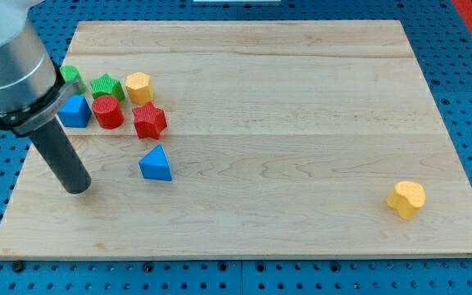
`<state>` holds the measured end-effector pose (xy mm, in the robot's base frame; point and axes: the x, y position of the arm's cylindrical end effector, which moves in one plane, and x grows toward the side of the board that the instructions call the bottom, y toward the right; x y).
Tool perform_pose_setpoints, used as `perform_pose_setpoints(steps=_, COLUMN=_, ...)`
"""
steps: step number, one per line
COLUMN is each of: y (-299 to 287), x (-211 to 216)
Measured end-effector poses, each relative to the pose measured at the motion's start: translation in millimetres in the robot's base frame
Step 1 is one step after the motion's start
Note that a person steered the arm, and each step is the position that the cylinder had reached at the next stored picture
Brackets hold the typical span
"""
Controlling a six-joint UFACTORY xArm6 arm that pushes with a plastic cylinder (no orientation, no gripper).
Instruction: Push the blue triangle right a bit
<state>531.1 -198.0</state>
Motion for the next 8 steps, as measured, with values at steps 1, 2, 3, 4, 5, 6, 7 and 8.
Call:
perform_pose_setpoints(steps=1, y=4, x=0)
perform_pose_setpoints(steps=2, y=4, x=0)
perform_pose_setpoints(steps=3, y=4, x=0)
perform_pose_setpoints(steps=4, y=4, x=8)
perform_pose_setpoints(steps=5, y=5, x=18)
perform_pose_setpoints(steps=6, y=18, x=29)
perform_pose_setpoints(steps=7, y=30, x=25)
perform_pose_setpoints(steps=8, y=12, x=-3)
